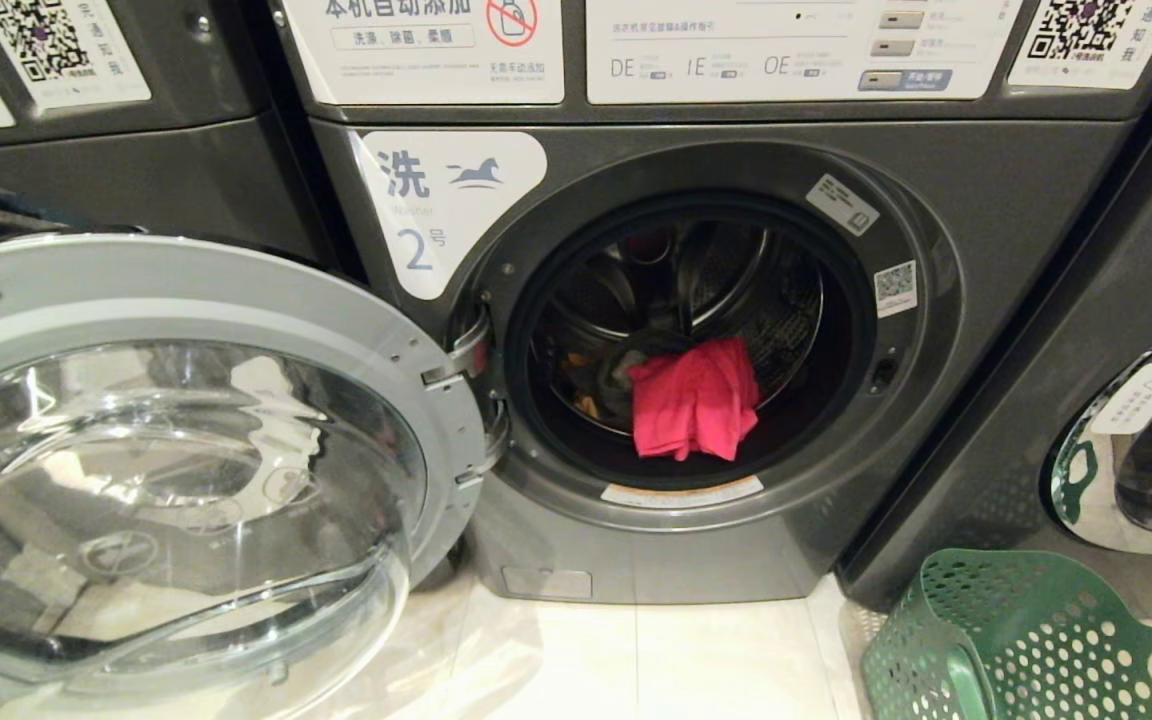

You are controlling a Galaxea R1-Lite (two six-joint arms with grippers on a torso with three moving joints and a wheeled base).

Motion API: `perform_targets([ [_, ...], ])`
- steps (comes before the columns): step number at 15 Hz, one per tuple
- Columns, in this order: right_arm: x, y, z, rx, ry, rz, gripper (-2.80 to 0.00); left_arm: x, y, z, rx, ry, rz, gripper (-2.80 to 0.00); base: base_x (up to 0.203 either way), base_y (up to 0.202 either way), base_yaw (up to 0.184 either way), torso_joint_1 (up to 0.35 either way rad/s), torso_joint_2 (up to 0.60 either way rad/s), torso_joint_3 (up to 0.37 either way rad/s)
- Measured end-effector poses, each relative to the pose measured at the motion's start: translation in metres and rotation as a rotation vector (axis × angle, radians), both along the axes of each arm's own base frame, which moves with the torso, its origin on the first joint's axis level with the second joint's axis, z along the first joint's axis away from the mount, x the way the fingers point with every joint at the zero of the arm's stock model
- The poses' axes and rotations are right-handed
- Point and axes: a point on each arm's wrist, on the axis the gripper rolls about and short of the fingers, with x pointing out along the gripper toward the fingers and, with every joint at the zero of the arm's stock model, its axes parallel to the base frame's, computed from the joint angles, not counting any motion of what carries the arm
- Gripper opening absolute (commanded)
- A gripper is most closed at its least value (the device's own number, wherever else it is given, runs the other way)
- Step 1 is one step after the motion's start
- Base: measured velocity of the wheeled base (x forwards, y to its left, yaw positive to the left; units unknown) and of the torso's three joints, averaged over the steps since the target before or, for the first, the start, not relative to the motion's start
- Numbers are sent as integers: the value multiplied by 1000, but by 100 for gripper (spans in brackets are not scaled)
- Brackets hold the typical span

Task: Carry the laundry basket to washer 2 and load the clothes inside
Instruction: Close the washing machine door with the left hand

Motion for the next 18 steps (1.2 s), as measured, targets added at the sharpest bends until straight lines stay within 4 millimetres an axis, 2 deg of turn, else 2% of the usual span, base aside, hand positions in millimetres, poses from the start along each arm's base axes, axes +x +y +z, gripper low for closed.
perform_targets([
  [11, 0, 0, 0, 0, 0, 0, -280, 0, 0, 0, -6, 1, 0, -280, -186, 0, 1, 0, 3, 4],
  [16, 0, 0, 0, 0, 0, 0, -280, 0, 0, 1, 10, -3, -5, -280, 0, 0, 0, 0, 0, 0],
  [18, 0, 0, 0, 4, 0, 0, -280, -4, 0, 15, 15, -55, -5, -280, 0, 0, 0, 0, 0, 0],
])
